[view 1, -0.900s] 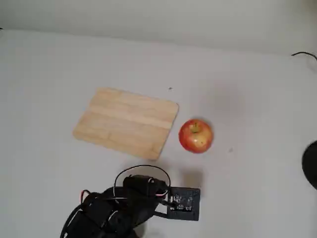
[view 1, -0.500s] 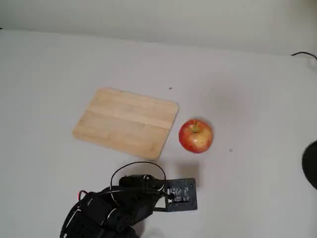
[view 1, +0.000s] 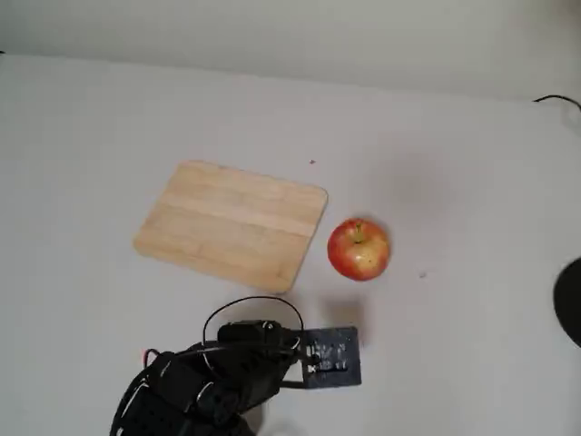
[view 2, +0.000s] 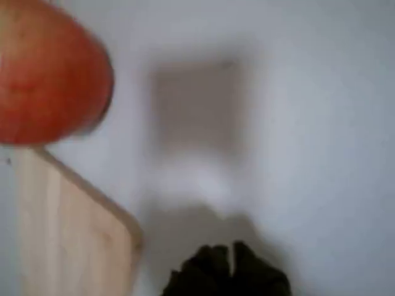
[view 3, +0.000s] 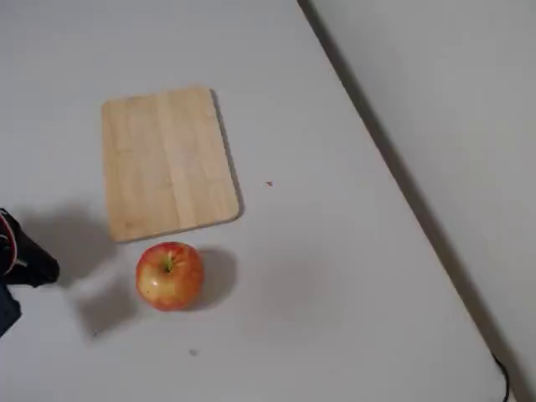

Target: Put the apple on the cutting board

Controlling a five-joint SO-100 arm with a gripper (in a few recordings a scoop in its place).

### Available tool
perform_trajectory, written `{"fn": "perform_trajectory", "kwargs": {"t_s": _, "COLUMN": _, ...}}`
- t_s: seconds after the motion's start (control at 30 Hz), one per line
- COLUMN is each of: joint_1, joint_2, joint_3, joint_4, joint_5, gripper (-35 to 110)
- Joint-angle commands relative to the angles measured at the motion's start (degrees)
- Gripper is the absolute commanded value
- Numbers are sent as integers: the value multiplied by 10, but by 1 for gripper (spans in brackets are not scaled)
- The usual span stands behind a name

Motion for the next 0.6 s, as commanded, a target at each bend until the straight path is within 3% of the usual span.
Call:
{"fn": "perform_trajectory", "kwargs": {"t_s": 0.0, "joint_1": 27, "joint_2": 4, "joint_3": -46, "joint_4": -14, "joint_5": 37, "gripper": 0}}
{"fn": "perform_trajectory", "kwargs": {"t_s": 0.57, "joint_1": -20, "joint_2": 4, "joint_3": -40, "joint_4": -35, "joint_5": 15, "gripper": 0}}
